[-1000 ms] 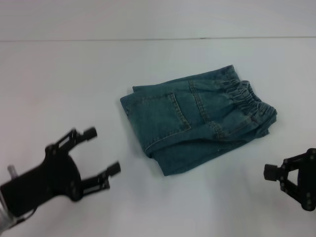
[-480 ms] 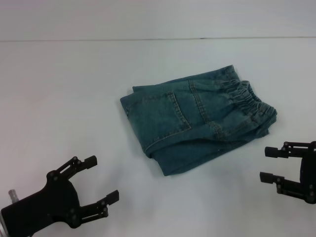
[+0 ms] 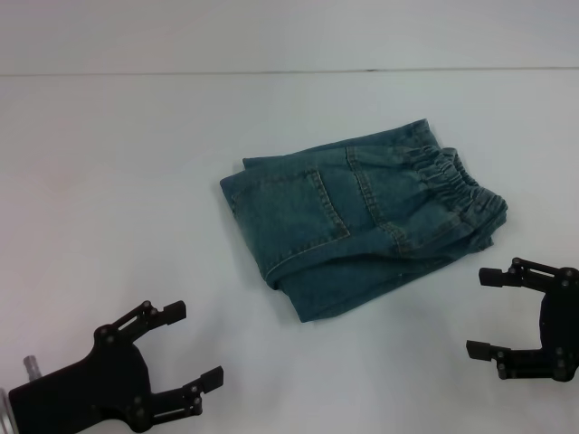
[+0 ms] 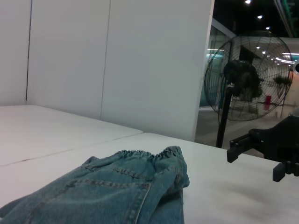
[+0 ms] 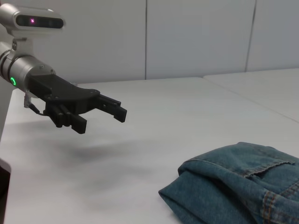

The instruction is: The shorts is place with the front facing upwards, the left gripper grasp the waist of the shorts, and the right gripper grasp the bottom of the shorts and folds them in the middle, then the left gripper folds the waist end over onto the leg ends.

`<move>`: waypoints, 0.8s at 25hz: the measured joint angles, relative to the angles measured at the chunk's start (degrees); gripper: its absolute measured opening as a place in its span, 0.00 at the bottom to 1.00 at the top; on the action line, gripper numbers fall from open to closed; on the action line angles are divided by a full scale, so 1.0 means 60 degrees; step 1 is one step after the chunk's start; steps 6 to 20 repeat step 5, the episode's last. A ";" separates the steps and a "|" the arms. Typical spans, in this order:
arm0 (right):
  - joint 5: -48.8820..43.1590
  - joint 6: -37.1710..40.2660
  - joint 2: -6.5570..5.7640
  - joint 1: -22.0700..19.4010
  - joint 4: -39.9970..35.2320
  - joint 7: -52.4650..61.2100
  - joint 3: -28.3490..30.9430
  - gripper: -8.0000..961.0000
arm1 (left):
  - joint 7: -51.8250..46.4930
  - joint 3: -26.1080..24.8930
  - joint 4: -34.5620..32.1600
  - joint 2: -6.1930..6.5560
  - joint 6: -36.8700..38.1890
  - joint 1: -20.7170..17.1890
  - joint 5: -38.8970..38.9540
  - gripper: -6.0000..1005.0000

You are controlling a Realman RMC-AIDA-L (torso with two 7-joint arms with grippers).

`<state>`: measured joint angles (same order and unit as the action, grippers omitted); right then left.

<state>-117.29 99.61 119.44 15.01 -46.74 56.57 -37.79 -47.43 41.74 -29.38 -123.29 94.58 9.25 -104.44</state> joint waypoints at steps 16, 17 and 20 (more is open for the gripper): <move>-0.0006 0.0000 0.0017 0.0057 0.0011 -0.0074 0.0000 0.94 | -0.0080 -0.0122 0.0015 0.0012 -0.0062 0.0038 -0.0144 0.94; -0.0006 0.0000 0.0017 0.0057 0.0011 -0.0074 0.0000 0.94 | -0.0080 -0.0122 0.0015 0.0012 -0.0062 0.0038 -0.0144 0.94; -0.0006 0.0000 0.0017 0.0057 0.0011 -0.0074 0.0000 0.94 | -0.0080 -0.0122 0.0015 0.0012 -0.0062 0.0038 -0.0144 0.94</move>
